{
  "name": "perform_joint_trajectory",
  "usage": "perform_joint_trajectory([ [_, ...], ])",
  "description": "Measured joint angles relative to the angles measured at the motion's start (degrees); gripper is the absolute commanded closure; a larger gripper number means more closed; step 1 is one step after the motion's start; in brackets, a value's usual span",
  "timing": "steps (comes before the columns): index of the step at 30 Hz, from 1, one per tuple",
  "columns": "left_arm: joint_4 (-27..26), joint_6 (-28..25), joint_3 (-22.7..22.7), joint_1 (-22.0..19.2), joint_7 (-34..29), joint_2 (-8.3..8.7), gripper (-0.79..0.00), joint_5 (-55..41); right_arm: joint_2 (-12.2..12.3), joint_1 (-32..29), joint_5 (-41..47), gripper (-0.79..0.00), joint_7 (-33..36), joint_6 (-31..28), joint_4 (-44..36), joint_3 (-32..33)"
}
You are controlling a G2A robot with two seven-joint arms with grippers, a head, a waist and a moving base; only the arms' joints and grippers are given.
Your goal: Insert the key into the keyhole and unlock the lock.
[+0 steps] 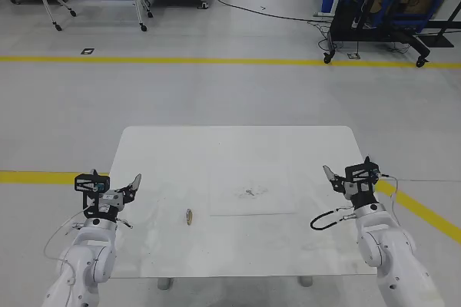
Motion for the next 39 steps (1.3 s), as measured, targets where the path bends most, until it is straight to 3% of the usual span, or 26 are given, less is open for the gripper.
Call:
perform_joint_trajectory([
  [10, 0.00, 0.00, 0.00, 0.00, 0.00, 0.00, -0.785, 0.00, -0.92, 14.35, -2.34, -0.785, 6.29, -17.06, 9.28, -13.78],
  [15, 0.00, 0.00, 0.00, 0.00, 0.00, 0.00, -0.785, 0.00, -1.55, 22.41, 5.04, -0.785, 6.02, -31.23, 18.74, -18.80],
  [20, 0.00, 0.00, 0.00, 0.00, 0.00, 0.00, -0.785, 0.00, -1.82, 28.70, 5.54, -0.785, 6.59, -42.87, 26.13, -22.46],
  [22, 0.00, 0.00, 0.00, 0.00, 0.00, 0.00, -0.785, 0.00, -1.96, 30.68, 5.47, -0.736, 6.49, -46.54, 29.05, -23.90],
  [24, 0.00, 0.00, 0.00, 0.00, 0.00, 0.00, -0.785, 0.00, -2.17, 32.33, 5.82, -0.730, 6.93, -48.59, 31.61, -25.07],
  [27, 0.00, 0.00, 0.00, 0.00, 0.00, 0.00, -0.785, 0.00, -2.54, 34.82, 6.48, -0.637, 7.93, -50.74, 35.16, -26.86],
  [30, 0.00, 0.00, 0.00, 0.00, 0.00, 0.00, -0.785, 0.00, -2.96, 36.85, 5.83, -0.520, 9.43, -50.17, 37.46, -28.62],
  [31, 0.00, 0.00, 0.00, 0.00, 0.00, 0.00, -0.785, 0.00, -3.09, 37.39, 5.64, -0.422, 9.84, -49.85, 38.02, -29.13],
  [34, 0.00, 0.00, 0.00, 0.00, 0.00, 0.00, -0.785, 0.00, -3.60, 39.05, 4.79, -0.372, 11.65, -48.66, 39.88, -31.04],
  [39, 0.00, 0.00, 0.00, 0.00, 0.00, 0.00, -0.785, 0.00, -4.45, 41.50, 4.70, -0.369, 12.88, -48.46, 42.61, -33.86],
])
